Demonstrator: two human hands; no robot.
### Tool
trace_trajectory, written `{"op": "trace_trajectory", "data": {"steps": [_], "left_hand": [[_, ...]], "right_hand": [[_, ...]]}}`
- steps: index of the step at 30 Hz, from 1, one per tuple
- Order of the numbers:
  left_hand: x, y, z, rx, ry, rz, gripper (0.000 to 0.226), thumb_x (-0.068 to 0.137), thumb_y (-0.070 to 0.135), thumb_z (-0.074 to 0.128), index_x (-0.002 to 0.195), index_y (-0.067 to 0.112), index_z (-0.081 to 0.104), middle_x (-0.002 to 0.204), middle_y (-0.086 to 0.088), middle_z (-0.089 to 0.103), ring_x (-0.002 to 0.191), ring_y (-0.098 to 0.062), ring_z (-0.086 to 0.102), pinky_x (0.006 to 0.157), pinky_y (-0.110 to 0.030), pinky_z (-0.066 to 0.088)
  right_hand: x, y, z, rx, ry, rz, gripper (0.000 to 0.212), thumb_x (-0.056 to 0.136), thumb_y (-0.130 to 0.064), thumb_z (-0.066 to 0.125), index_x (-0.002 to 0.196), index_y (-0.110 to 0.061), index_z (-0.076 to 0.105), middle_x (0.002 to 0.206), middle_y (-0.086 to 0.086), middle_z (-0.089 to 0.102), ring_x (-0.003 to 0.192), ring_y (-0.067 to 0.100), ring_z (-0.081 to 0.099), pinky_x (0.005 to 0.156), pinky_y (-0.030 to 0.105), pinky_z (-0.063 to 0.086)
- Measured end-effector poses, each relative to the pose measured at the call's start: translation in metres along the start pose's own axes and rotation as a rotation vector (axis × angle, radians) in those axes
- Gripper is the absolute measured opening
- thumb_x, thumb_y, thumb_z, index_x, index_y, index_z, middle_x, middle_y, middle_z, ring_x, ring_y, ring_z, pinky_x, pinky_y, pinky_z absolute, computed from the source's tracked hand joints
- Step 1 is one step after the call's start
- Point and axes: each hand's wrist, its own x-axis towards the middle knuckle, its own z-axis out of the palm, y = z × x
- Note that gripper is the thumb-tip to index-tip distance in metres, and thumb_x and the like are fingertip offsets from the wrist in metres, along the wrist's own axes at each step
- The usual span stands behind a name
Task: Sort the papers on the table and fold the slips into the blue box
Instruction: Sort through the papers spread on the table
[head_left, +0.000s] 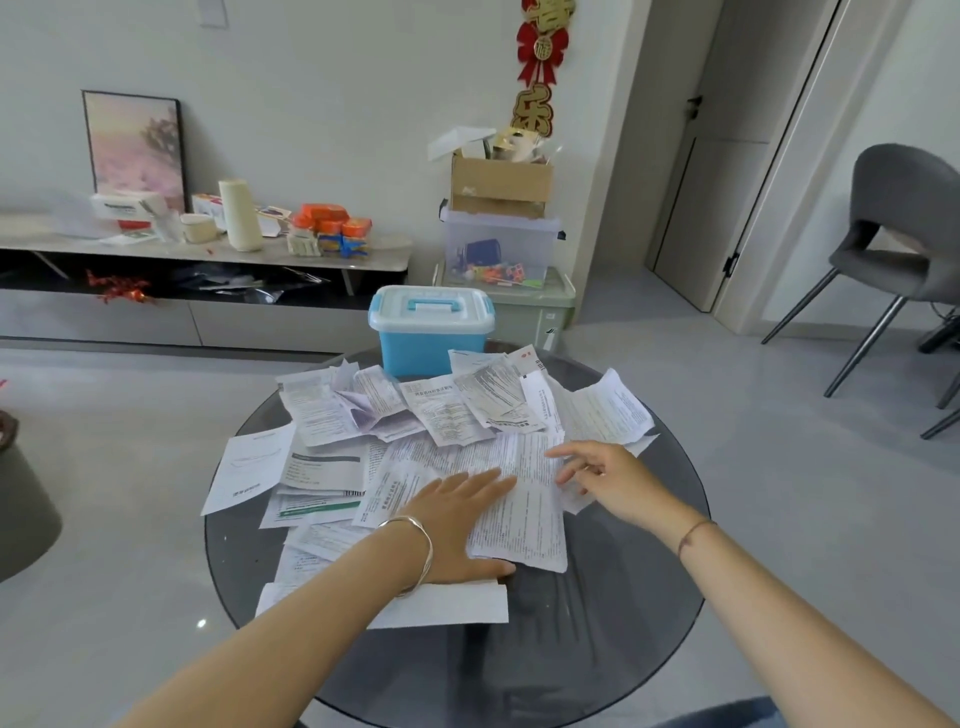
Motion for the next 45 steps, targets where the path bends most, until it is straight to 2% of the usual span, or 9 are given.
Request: {"op": "trace_trajectory", "data": {"steps": [7, 14, 16, 20, 25, 27, 31, 41, 45], "left_hand": [[-0.004, -0.002, -0.001, -0.032, 0.033, 0.004, 0.094, 0.08, 0.07, 0.054, 0.151, 0.038, 0.0, 0.159, 0.014, 0.004, 0.146, -0.014, 0.01, 0.119, -0.035, 0.012], [-0.026, -0.001, -0.032, -0.177, 0.249, 0.022, 0.049, 0.099, 0.046, 0.037, 0.147, 0.038, 0.028, 0.153, 0.017, 0.029, 0.138, -0.008, 0.031, 0.109, -0.024, 0.026], [-0.034, -0.003, -0.044, -0.171, 0.349, 0.02, 0.036, 0.102, 0.037, 0.033, 0.13, 0.028, 0.053, 0.122, 0.007, 0.06, 0.115, -0.014, 0.053, 0.094, -0.026, 0.038], [-0.039, -0.018, -0.054, -0.528, 0.461, -0.005, 0.04, 0.098, 0.043, 0.042, 0.071, 0.018, 0.055, 0.06, -0.001, 0.052, 0.057, -0.009, 0.051, 0.062, -0.032, 0.041], [-0.042, -0.006, -0.072, -1.03, 0.632, -0.082, 0.042, 0.098, 0.029, 0.043, 0.06, 0.018, 0.059, 0.05, 0.013, 0.062, 0.049, 0.005, 0.058, 0.051, -0.006, 0.042], [-0.039, -0.008, -0.076, -1.143, 0.623, -0.099, 0.04, 0.096, 0.035, 0.045, 0.069, 0.014, 0.065, 0.059, 0.011, 0.068, 0.058, 0.003, 0.064, 0.056, -0.008, 0.047], [-0.039, -0.023, -0.076, -1.282, 0.384, -0.129, 0.047, 0.078, 0.05, 0.057, 0.108, 0.015, 0.067, 0.103, -0.001, 0.074, 0.095, -0.019, 0.07, 0.086, -0.037, 0.055], [-0.034, -0.026, -0.074, -1.414, 0.218, -0.153, 0.025, 0.089, 0.014, 0.058, 0.114, 0.013, 0.061, 0.109, -0.006, 0.072, 0.096, -0.023, 0.07, 0.08, -0.035, 0.059], [-0.036, -0.024, -0.077, -1.649, 0.199, -0.118, 0.027, 0.092, 0.006, 0.052, 0.117, 0.011, 0.06, 0.111, -0.011, 0.07, 0.093, -0.024, 0.071, 0.072, -0.03, 0.059]], "right_hand": [[-0.004, 0.002, 0.001, -0.562, 0.021, -0.309, 0.012, 0.082, -0.02, 0.068, 0.085, -0.03, 0.073, 0.092, -0.019, 0.044, 0.095, 0.008, 0.044, 0.076, 0.02, 0.032], [-0.028, -0.028, -0.022, -0.011, 0.217, -0.358, 0.012, 0.077, -0.019, 0.077, 0.078, -0.028, 0.069, 0.119, -0.019, 0.058, 0.112, -0.013, 0.042, 0.089, -0.003, 0.025], [-0.031, -0.03, -0.026, 0.05, 0.271, -0.363, 0.031, 0.075, -0.02, 0.079, 0.101, -0.03, 0.067, 0.123, -0.019, 0.056, 0.114, -0.014, 0.042, 0.089, -0.003, 0.026], [-0.029, -0.023, -0.027, 0.278, 0.199, -0.156, 0.08, 0.066, -0.04, 0.082, 0.135, -0.04, 0.041, 0.132, -0.026, 0.048, 0.124, -0.007, 0.041, 0.098, 0.018, 0.035], [-0.027, -0.036, -0.015, 0.493, 0.017, -0.124, 0.015, 0.086, -0.022, 0.066, 0.1, -0.016, 0.068, 0.097, -0.014, 0.072, 0.096, 0.006, 0.065, 0.085, 0.012, 0.046], [-0.027, -0.045, -0.014, 0.563, 0.068, -0.128, 0.012, 0.09, -0.015, 0.061, 0.081, -0.011, 0.067, 0.075, -0.011, 0.071, 0.074, 0.007, 0.065, 0.069, 0.008, 0.046], [-0.026, -0.052, -0.017, 0.643, 0.183, -0.095, 0.023, 0.09, -0.023, 0.061, 0.094, -0.001, 0.066, 0.089, 0.006, 0.074, 0.079, 0.016, 0.069, 0.073, 0.02, 0.054], [-0.026, -0.051, -0.024, 0.615, 0.186, -0.076, 0.013, 0.088, -0.021, 0.064, 0.091, -0.008, 0.065, 0.088, 0.007, 0.075, 0.084, 0.021, 0.072, 0.082, 0.03, 0.052], [-0.025, -0.048, -0.028, 0.754, 0.065, -0.058, 0.015, 0.092, -0.013, 0.059, 0.104, -0.01, 0.067, 0.084, 0.004, 0.074, 0.064, 0.012, 0.067, 0.056, 0.015, 0.048]]}}
